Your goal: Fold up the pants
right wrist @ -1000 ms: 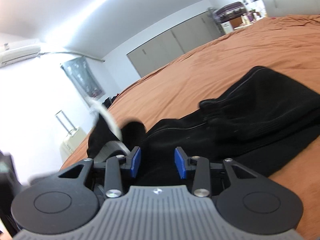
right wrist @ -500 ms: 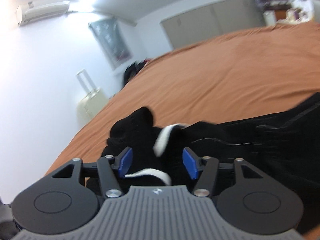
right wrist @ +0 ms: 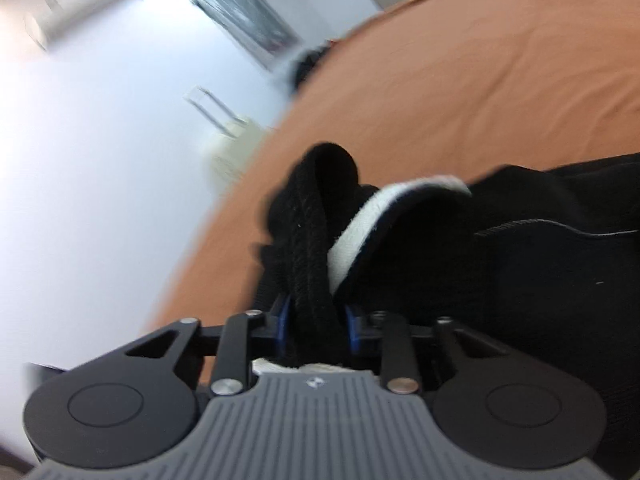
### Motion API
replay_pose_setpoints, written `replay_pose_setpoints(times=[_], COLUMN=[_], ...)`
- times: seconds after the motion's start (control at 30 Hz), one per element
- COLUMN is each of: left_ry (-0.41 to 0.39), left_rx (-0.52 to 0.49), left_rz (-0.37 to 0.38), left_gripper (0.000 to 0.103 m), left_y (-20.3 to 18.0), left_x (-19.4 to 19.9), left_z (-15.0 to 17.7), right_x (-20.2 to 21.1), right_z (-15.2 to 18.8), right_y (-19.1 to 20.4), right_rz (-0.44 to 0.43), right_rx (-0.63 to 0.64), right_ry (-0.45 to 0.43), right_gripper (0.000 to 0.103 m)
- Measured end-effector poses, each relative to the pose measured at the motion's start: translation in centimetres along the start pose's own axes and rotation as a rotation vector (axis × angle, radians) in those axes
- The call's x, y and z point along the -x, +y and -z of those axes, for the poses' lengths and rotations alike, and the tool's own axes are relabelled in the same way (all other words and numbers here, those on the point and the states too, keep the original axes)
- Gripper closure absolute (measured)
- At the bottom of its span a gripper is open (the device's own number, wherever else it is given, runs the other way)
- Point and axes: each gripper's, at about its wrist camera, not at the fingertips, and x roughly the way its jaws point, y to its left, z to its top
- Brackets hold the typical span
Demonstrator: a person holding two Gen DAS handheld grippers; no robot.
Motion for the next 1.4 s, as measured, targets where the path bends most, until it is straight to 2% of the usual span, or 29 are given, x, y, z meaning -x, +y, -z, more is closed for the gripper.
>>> replay_pose_setpoints(times=[0.07,0.17,0.23,0.27,0.3,0.33,0.37,0.4,0.47,0.63,0.7,0.8,0.87,1.0,1.17,1.27,1.33,1.4], left_ry=[-0.012,0.037,0.097,0.122,0.140,0.150,0.148,0.139,0.137,0.141,0.134,0.131,0.137,0.151,0.162,0.166,0.162,0.164], left_rx=[-0.010,-0.025,-0.049,-0.071,-0.093,-0.103,-0.101,-0.100,-0.092,-0.078,-0.076,-0.080,-0.073,-0.050,-0.043,-0.050,-0.091,-0.118], left_rz=[0.050,0.054,0.013,-0.014,-0.038,-0.043,-0.043,-0.041,-0.029,-0.019,-0.017,-0.007,0.003,0.024,0.050,0.055,0.037,0.010], left_gripper=[0.009,0.009,0.010,0.010,0.010,0.010,0.010,0.010,0.011,0.012,0.012,0.012,0.013,0.015,0.018,0.027,0.050,0.058], left_y=[-0.4,-1.0,-1.4,-1.6,-1.7,-1.7,-1.7,-1.6,-1.3,-0.8,-0.6,-0.1,0.3,0.6,1.4,1.7,1.6,1.6], left_x=[0.5,-0.4,-1.6,-2.2,-2.7,-3.0,-3.0,-2.8,-2.4,-2.1,-1.9,-1.6,-1.4,-1.2,-1.3,-1.2,-0.8,-0.6], left_z=[0.2,0.7,1.3,1.6,2.0,2.3,2.5,2.5,2.4,2.0,2.0,2.1,2.1,1.9,1.7,1.6,1.8,2.2], right_x=[3.0,5.8,6.4,6.3,5.9,5.3,4.9,4.9,5.6,7.2,7.0,4.8,2.1,-4.4,-10.5,-13.7,-13.6,-13.3], right_z=[-0.7,-0.7,0.0,0.5,1.1,1.8,2.3,2.7,2.3,-0.6,-2.0,-4.6,-5.9,-7.4,-7.5,-7.7,-7.4,-8.3], right_y=[-0.1,-2.0,-4.4,-5.7,-6.6,-7.2,-7.3,-7.1,-5.5,2.0,4.4,6.9,8.2,9.7,10.4,8.8,8.9,9.1], right_rz=[-0.103,-0.159,-0.133,-0.081,0.009,0.123,0.194,0.206,0.246,0.445,0.423,0.285,0.257,0.276,0.343,0.407,0.419,0.427], right_rx=[-0.068,-0.166,-0.241,-0.276,-0.285,-0.258,-0.214,-0.171,-0.103,0.304,0.437,0.572,0.669,0.794,0.873,0.857,0.854,0.801], right_ry=[-0.063,-0.138,-0.149,-0.136,-0.101,-0.056,-0.040,-0.044,-0.059,-0.130,-0.146,-0.067,0.016,0.204,0.338,0.458,0.458,0.383], right_gripper=[0.083,0.083,0.082,0.082,0.079,0.078,0.071,0.071,0.060,0.060,0.058,0.057,0.057,0.059,0.060,0.094,0.097,0.100])
